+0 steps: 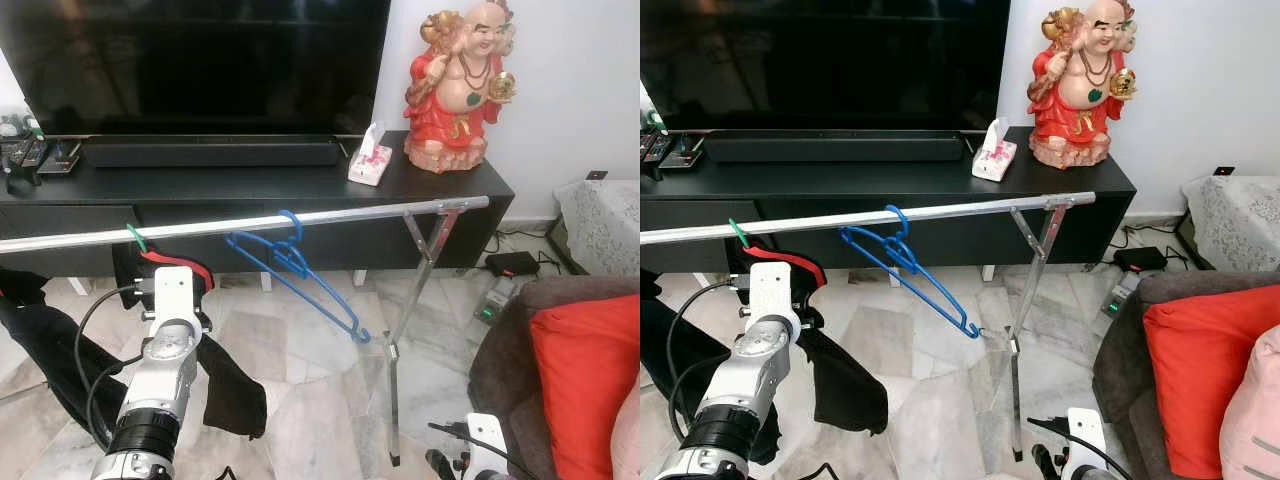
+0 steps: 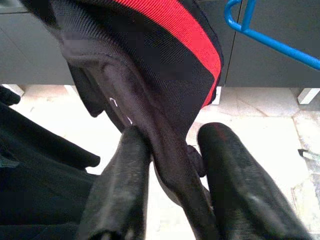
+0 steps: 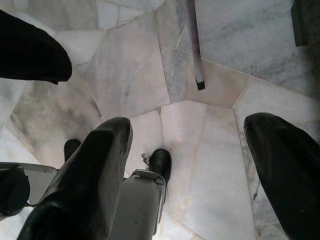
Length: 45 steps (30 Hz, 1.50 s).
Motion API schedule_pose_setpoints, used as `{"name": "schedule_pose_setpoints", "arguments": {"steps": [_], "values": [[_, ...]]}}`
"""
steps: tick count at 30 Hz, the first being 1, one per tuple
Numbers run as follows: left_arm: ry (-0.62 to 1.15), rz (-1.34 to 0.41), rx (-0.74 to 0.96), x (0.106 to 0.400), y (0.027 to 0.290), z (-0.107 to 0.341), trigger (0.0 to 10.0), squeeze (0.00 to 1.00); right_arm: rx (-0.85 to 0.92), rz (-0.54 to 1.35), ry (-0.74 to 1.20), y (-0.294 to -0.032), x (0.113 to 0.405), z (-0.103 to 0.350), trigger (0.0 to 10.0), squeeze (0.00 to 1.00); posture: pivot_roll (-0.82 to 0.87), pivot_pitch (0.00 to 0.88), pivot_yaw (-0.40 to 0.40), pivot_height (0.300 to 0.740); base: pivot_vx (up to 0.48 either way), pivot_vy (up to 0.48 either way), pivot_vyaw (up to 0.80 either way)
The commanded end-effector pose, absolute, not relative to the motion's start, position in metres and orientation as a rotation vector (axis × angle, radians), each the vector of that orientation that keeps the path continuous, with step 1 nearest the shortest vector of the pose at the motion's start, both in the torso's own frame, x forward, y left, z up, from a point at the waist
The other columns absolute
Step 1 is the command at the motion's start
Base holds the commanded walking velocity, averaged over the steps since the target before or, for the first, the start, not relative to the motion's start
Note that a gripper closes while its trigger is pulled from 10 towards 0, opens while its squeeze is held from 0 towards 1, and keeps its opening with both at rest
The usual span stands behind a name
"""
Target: Hang hanger
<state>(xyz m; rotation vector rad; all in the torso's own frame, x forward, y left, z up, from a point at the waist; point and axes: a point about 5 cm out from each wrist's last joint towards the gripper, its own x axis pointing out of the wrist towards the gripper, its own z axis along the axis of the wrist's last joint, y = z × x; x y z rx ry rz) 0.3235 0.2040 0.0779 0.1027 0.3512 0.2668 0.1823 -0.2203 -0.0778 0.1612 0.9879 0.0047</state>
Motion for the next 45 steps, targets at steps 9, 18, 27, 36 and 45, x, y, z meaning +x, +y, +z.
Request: {"name": "schedule_pose_setpoints", "arguments": {"steps": [9,18,27,36,45], "values": [[0.348,0.277,0.154,0.325,0.206,0.080,0.0,0.00,0.175,-0.001,0.982,-0.222,0.184,-0.076,10.0,0.00,-0.01,0.000,-0.068,0.740,0.000,0.000,0.00],[0.275,0.282,0.244,0.313,0.211,0.089,0.0,0.00,0.179,0.001,0.979,-0.222,0.185,-0.076,10.0,0.00,0.00,0.000,-0.067,0.740,0.000,0.000,0.00],[0.252,0.321,0.299,0.273,0.220,0.084,0.0,0.00,0.180,0.007,0.980,-0.221,0.184,-0.077,10.0,0.00,0.01,0.000,-0.062,0.740,0.000,0.000,0.00],[0.121,0.335,0.264,0.260,0.215,0.092,0.0,0.00,0.173,0.006,0.975,-0.222,0.183,-0.077,10.0,0.00,0.01,0.000,-0.064,0.740,0.000,0.000,0.00],[0.081,0.319,0.271,0.267,0.211,0.094,0.0,0.00,0.171,0.004,0.975,-0.223,0.182,-0.077,10.0,0.00,0.01,0.000,-0.064,0.740,0.000,0.000,0.00]]}}
